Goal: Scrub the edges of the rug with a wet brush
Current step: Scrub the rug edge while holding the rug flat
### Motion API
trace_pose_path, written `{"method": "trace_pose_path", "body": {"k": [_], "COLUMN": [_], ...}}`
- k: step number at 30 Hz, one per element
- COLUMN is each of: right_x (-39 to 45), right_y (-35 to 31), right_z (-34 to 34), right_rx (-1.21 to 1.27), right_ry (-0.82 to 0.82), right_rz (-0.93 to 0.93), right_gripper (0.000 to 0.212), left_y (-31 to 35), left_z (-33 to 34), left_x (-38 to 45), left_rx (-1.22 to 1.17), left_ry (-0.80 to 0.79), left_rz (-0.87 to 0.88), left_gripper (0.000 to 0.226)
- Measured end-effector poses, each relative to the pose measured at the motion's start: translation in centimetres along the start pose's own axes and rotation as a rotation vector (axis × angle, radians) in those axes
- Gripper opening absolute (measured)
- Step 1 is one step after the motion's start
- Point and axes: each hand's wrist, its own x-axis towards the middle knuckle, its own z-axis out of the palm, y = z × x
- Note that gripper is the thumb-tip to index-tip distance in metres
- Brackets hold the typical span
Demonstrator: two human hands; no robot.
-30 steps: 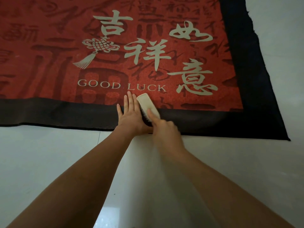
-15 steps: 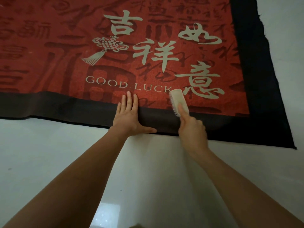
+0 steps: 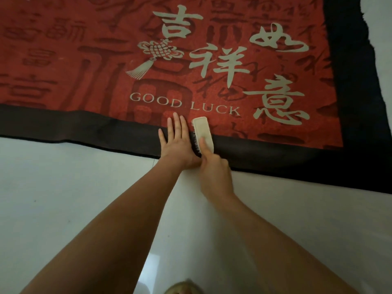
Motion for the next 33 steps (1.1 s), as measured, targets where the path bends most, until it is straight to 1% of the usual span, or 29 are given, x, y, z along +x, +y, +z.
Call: {"method": "trace_pose_path", "body": {"k": [2, 3, 5, 6, 7, 9, 10, 11, 12, 13, 15, 16, 19, 20, 21, 23, 24, 25, 28, 29, 30, 31, 32, 33], "right_x": [1.4, 1.9, 1.4, 0.7, 0.1, -0.6, -0.4, 0.2, 1.1, 1.9, 2.1, 1.6, -0.1, 0.1, 1.2, 3.1, 3.0, 2.5, 0.2, 0.6, 1.8, 3.3, 4.4, 4.7], "right_y": [2.6, 4.2, 4.9, 3.8, 2.1, 0.1, 0.1, 0.8, 2.0, 3.2, 3.3, 2.2, -0.7, -0.8, -0.2, 0.7, 0.3, -0.7, -3.9, -3.8, -3.1, -2.1, -1.2, -0.8], "right_z": [-2.6, -4.1, -5.1, -4.2, -2.7, -0.1, 0.2, -0.4, -1.5, -2.8, -3.5, -2.9, 0.1, 0.0, -0.8, -2.5, -2.3, -1.5, 2.2, 2.2, 1.3, 0.0, -1.4, -2.0], "right_rx": [-0.148, -0.194, -0.141, -0.109, -0.083, -0.075, -0.098, -0.145, -0.204, -0.235, -0.164, -0.126, -0.102, -0.113, -0.127, -0.116, -0.1, -0.098, -0.125, -0.168, -0.224, -0.269, -0.27, -0.204], "right_ry": [0.009, 0.053, 0.158, 0.172, 0.131, -0.001, -0.04, -0.044, -0.031, 0.01, 0.122, 0.126, -0.084, -0.104, -0.062, 0.062, 0.104, 0.104, -0.11, -0.136, -0.122, -0.074, 0.01, 0.098], "right_rz": [-0.021, 0.032, 0.15, 0.159, 0.124, -0.006, -0.073, -0.102, -0.096, -0.036, 0.088, 0.084, -0.112, -0.157, -0.145, 0.012, 0.073, 0.077, -0.158, -0.223, -0.225, -0.163, -0.057, 0.041], "right_gripper": [0.057, 0.058, 0.059, 0.059, 0.06, 0.063, 0.064, 0.063, 0.063, 0.061, 0.059, 0.058, 0.058, 0.058, 0.056, 0.056, 0.057, 0.06, 0.066, 0.064, 0.059, 0.053, 0.05, 0.052], "left_y": [-1.0, -1.6, -2.3, -2.4, -2.4, -2.6, -2.6, -2.8, -3.0, -3.0, -2.6, -2.3, -2.5, -3.0, -3.6, -4.8, -5.5, -5.8, -7.0, -7.3, -7.7, -8.0, -8.4, -8.8], "left_z": [-0.5, -0.8, -1.1, -1.1, -1.0, -0.8, -0.7, -0.5, -0.4, -0.2, 0.3, 0.5, 0.4, -0.2, -0.9, -2.2, -2.5, -2.6, -1.7, -1.6, -1.7, -1.8, -2.1, -2.4], "left_x": [0.1, 0.2, 0.0, -0.1, -0.1, 0.0, -0.1, -0.3, -0.5, -0.7, -1.0, -1.1, -1.3, -1.3, -1.2, -0.9, -0.9, -0.9, -0.8, -0.7, -0.8, -0.8, -0.9, -0.9], "left_rx": [-0.051, -0.083, -0.108, -0.098, -0.087, -0.075, -0.061, -0.046, -0.042, -0.048, -0.079, -0.096, -0.095, -0.102, -0.119, -0.095, -0.038, 0.018, 0.007, -0.01, -0.026, -0.051, -0.099, -0.142], "left_ry": [-0.018, -0.029, -0.031, -0.016, 0.002, 0.027, 0.04, 0.055, 0.064, 0.069, 0.089, 0.094, 0.092, 0.083, 0.071, 0.089, 0.109, 0.117, 0.074, 0.052, 0.037, 0.029, 0.035, 0.048], "left_rz": [0.047, 0.08, 0.12, 0.125, 0.118, 0.081, 0.046, 0.01, -0.022, -0.04, -0.059, -0.061, -0.036, -0.017, 0.002, 0.016, -0.001, -0.03, -0.145, -0.15, -0.145, -0.135, -0.138, -0.154], "left_gripper": [0.14, 0.138, 0.132, 0.131, 0.131, 0.136, 0.14, 0.145, 0.149, 0.151, 0.152, 0.151, 0.14, 0.136, 0.132, 0.126, 0.127, 0.131, 0.142, 0.145, 0.147, 0.149, 0.15, 0.151]}}
